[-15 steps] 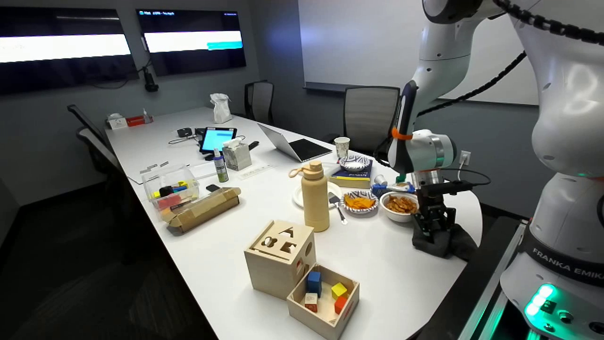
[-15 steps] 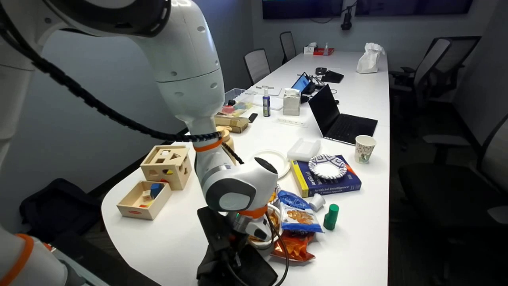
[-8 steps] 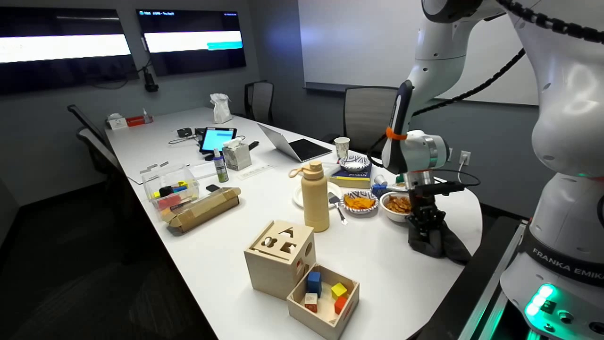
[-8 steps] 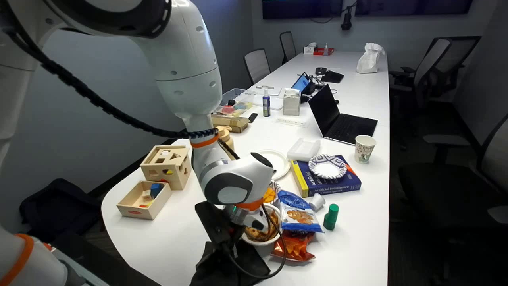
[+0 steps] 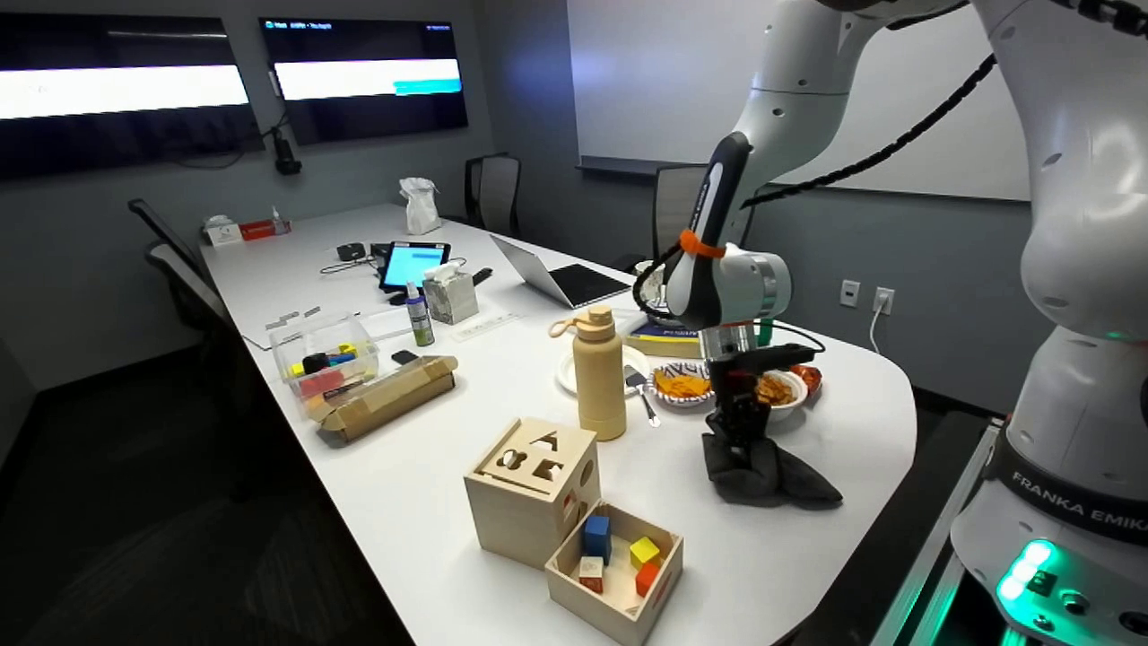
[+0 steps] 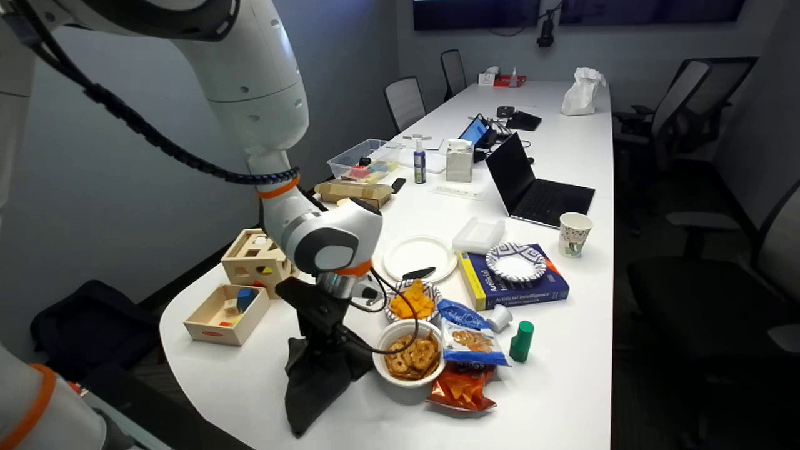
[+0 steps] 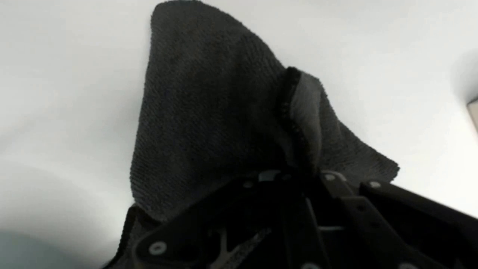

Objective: Wipe the table using the black towel

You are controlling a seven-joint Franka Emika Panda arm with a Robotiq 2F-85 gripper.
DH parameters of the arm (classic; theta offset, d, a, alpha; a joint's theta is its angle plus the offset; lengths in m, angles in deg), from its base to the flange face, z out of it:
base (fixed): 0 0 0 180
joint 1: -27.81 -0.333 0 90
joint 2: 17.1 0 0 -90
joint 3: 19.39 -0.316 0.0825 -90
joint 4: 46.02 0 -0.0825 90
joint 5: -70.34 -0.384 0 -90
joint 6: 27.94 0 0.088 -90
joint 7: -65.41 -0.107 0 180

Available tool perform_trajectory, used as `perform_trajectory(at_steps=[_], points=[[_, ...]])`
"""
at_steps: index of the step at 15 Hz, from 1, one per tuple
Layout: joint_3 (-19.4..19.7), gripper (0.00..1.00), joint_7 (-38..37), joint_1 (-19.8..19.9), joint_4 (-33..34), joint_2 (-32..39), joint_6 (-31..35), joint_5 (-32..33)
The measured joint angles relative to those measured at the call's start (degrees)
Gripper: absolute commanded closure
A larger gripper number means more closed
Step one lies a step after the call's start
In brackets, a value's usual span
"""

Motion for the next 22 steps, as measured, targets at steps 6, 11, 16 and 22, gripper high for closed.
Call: perform_trajectory(at_steps=[6, 11, 16, 22], points=[[-2.6, 0.98, 3.0, -6.9, 3.5, 0.1, 0.2, 4.2], [-2.7, 0.98, 7.1, -8.2, 8.5, 3.0, 0.0, 8.6], [-4.7, 0.98, 12.8, -9.5, 13.1, 6.0, -3.6, 12.6], [-5.1, 0.98, 16.7, -9.6, 13.0, 8.0, -6.2, 13.3]])
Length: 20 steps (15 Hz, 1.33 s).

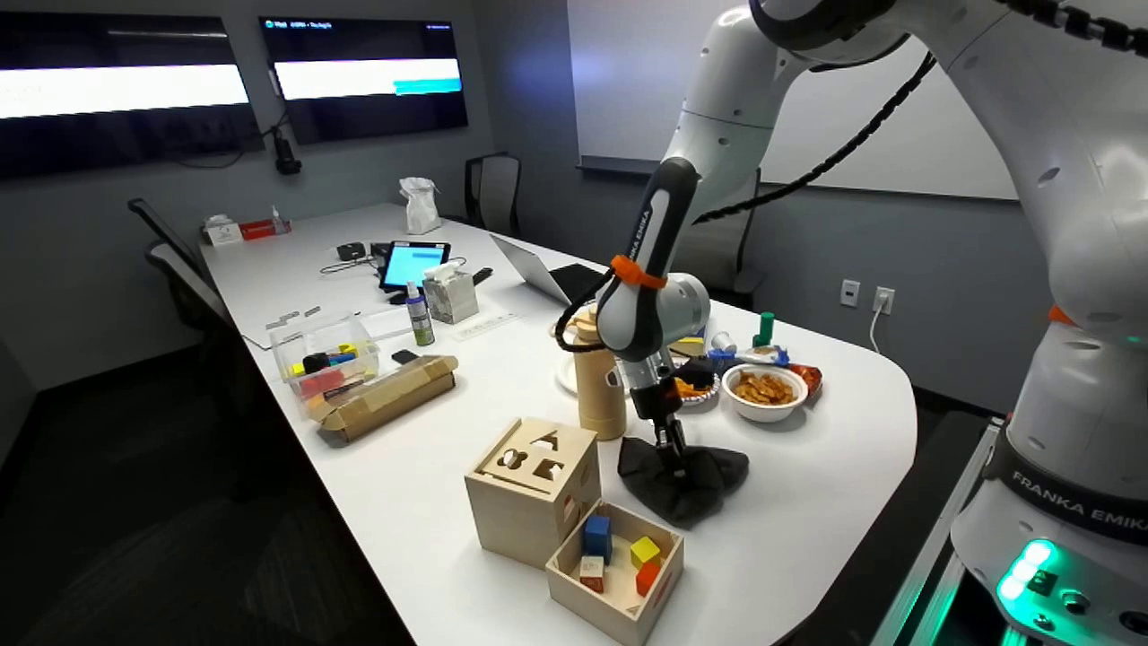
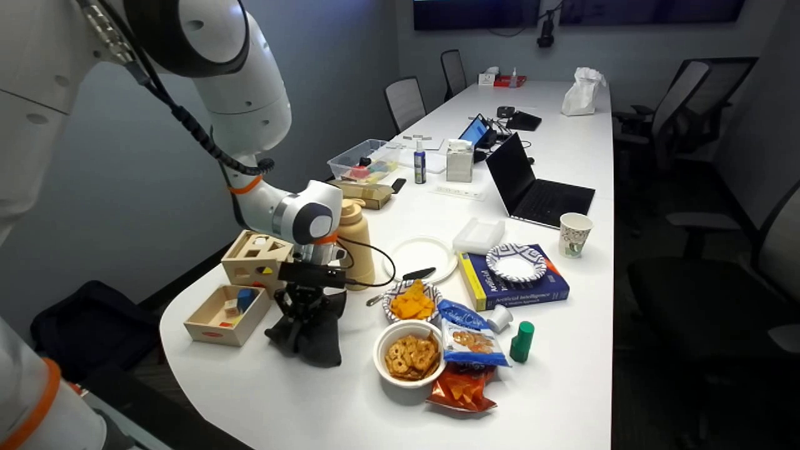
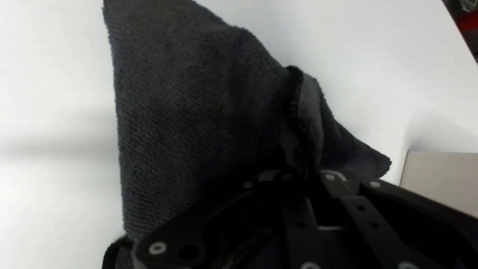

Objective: Wipe the table using the black towel

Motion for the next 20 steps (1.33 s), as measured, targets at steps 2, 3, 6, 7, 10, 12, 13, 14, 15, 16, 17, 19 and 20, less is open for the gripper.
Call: perform_trajectory(at_steps=[2, 3, 6, 7, 10, 12, 13, 14, 15, 16, 17, 19, 20], points=[[1.1, 0.98, -0.7, 0.1, -1.5, -0.1, 0.3, 0.0], [1.9, 0.98, -1.4, 0.3, -2.5, -0.2, 1.1, 0.0], [3.6, 0.98, -3.3, 2.6, -5.9, -1.3, 4.6, -0.9], [3.7, 0.98, -3.3, 4.2, -6.9, -1.8, 6.2, -1.9], [2.6, 0.98, -1.7, 9.9, -8.3, -2.6, 10.3, -5.5], [0.5, 0.98, 1.1, 13.6, -8.2, -2.7, 11.6, -7.4], [-0.7, 0.98, 2.7, 15.0, -8.1, -2.7, 11.9, -8.0], [-2.1, 0.98, 4.4, 16.0, -8.0, -2.6, 11.9, -8.6], [-3.5, 0.98, 6.2, 16.7, -7.9, -2.5, 11.9, -9.2], [-4.9, 0.98, 8.1, 17.2, -7.7, -2.2, 11.9, -9.7], [-6.3, 0.98, 9.9, 17.5, -7.6, -1.8, 11.9, -10.2], [-8.7, 0.98, 13.5, 17.7, -7.5, -1.0, 11.9, -11.0], [-9.7, 0.98, 15.1, 17.7, -7.5, -0.6, 11.9, -11.4]])
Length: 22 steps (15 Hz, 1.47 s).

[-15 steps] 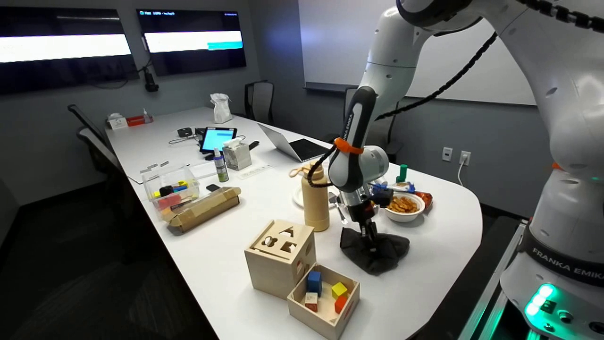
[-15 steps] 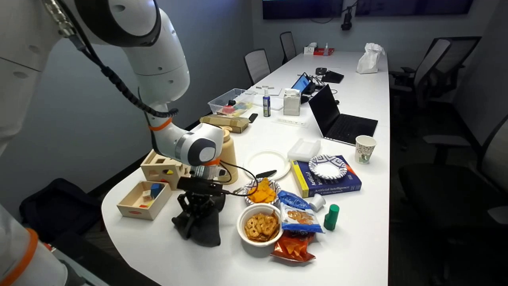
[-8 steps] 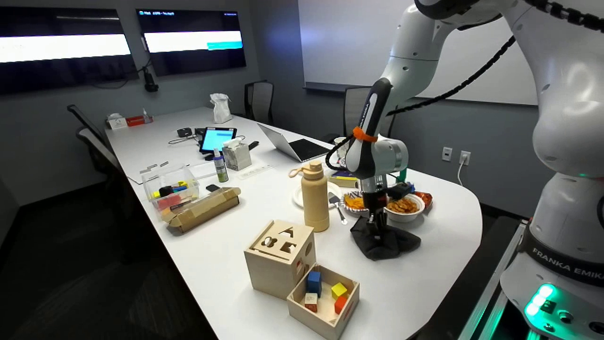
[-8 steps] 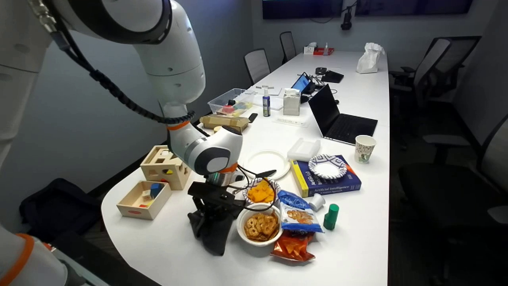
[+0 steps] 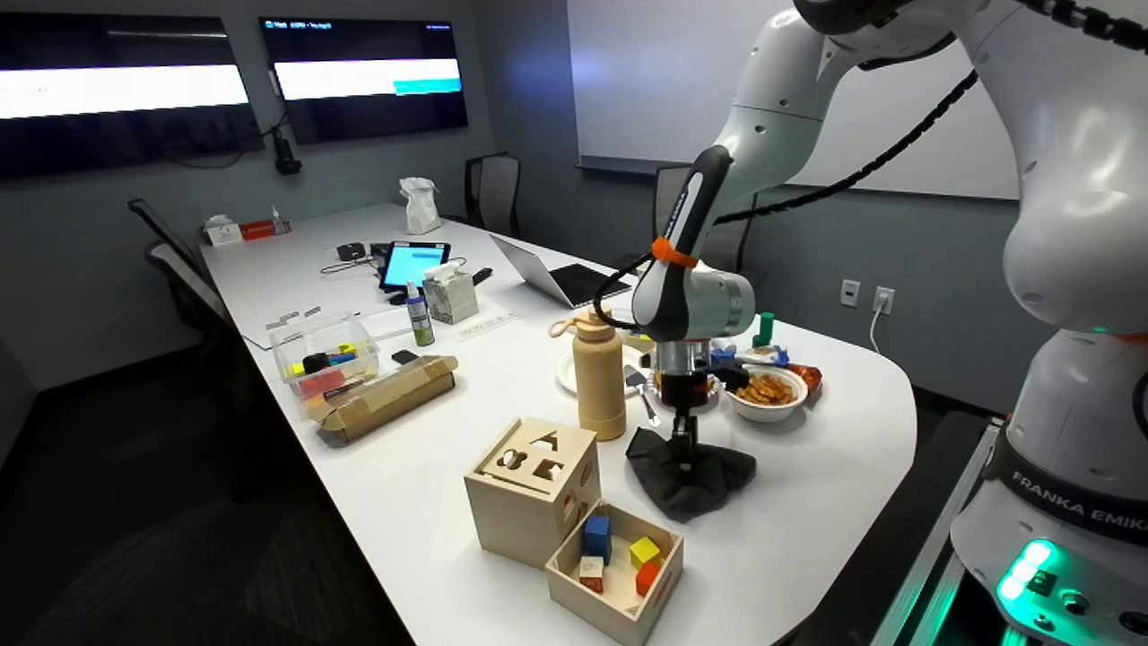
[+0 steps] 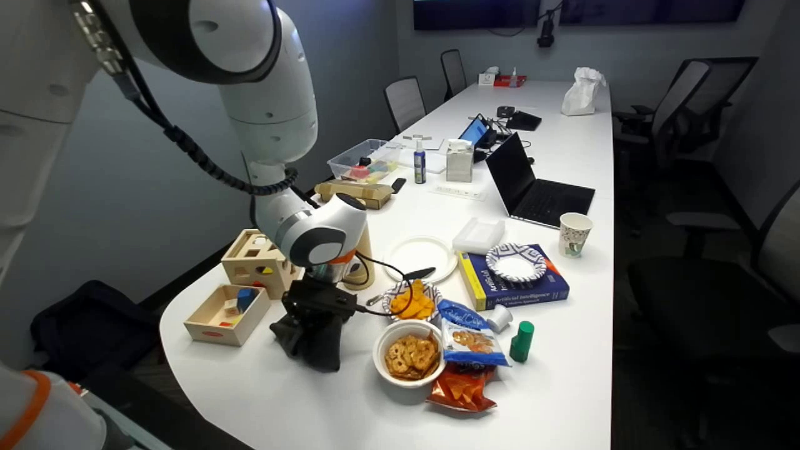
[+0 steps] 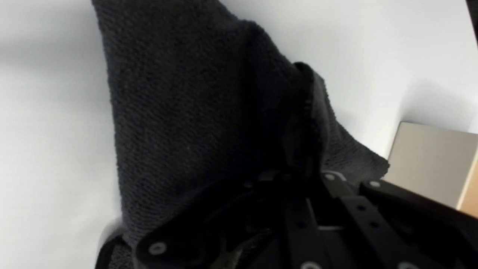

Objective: Wipe the table using the black towel

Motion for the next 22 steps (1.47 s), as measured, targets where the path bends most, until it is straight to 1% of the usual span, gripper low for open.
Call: perform_trajectory(at_steps=[3, 8, 11, 14, 18, 20, 22], points=[[-1.5, 0.98, 3.7, 0.0, -0.5, 1.2, -0.8, -1.4], [-0.9, 0.98, 4.6, 1.0, -4.6, 1.7, -0.2, -5.6], [-0.6, 0.98, 4.5, 3.1, -8.5, -0.1, 3.7, -9.2], [0.9, 0.98, 3.4, 5.2, -11.6, -2.3, 8.2, -10.8], [4.3, 0.98, 0.6, 5.6, -11.0, -3.6, 9.7, -10.6], [4.7, 0.98, -0.2, 5.4, -9.6, -3.6, 9.6, -10.4], [3.9, 0.98, -0.4, 5.0, -8.5, -3.6, 9.5, -10.4]])
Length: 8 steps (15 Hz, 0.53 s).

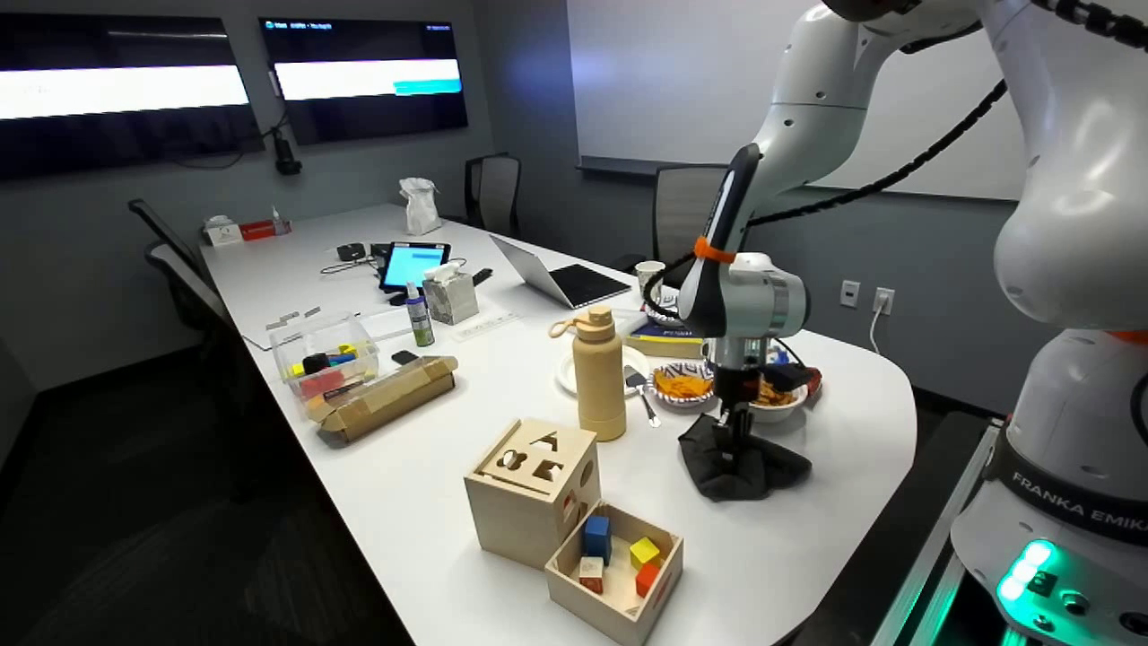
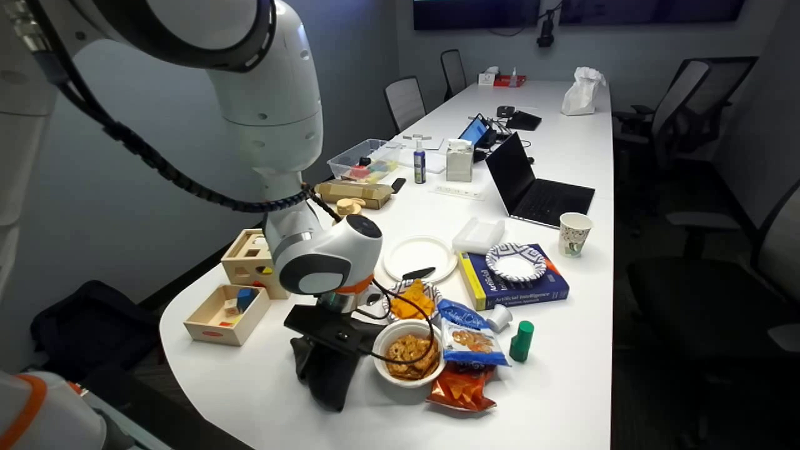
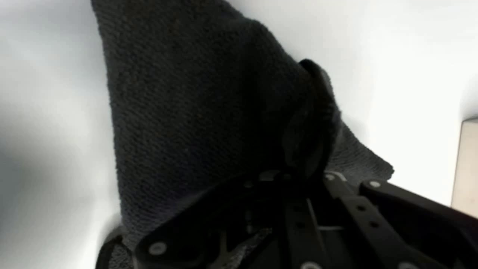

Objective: Wipe the table using the black towel

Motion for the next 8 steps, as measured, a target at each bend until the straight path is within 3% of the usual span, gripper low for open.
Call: perform_trajectory(at_steps=[8], points=[[-9.1, 0.98, 2.0, 0.0, -0.8, 0.3, -0.6, -0.1]])
